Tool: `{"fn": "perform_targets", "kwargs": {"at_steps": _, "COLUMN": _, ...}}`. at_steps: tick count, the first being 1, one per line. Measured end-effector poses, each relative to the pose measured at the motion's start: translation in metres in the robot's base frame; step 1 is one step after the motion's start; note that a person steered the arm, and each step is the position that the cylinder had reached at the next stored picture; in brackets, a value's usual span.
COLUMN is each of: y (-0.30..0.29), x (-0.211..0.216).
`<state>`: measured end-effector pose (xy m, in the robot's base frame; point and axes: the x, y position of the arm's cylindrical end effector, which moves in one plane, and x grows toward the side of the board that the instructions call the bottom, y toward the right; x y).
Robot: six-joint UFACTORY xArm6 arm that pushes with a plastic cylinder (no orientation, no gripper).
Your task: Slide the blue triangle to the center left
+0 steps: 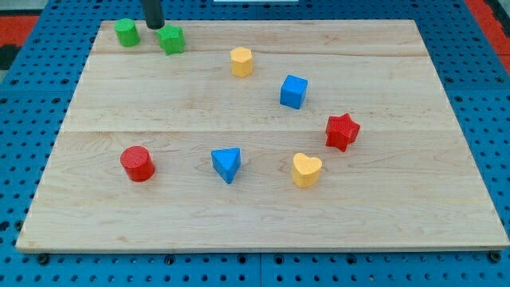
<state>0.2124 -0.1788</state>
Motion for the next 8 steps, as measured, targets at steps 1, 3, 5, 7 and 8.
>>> {"fn": "perform_targets", "kwargs": {"at_steps": 1, "y": 0.015, "x": 0.008}}
{"fn": "perform_targets", "kwargs": {"at_steps": 3, "y": 0.069, "x": 0.012}}
{"fn": "perform_targets", "kwargs": {"at_steps": 5, "y": 0.079, "x": 0.055}}
{"fn": "perform_targets", "kwargs": {"at_steps": 7, "y": 0.024, "x": -0.006}}
{"fn": "perform_targets", "kwargs": {"at_steps": 8, "y": 0.037, "x": 0.038}}
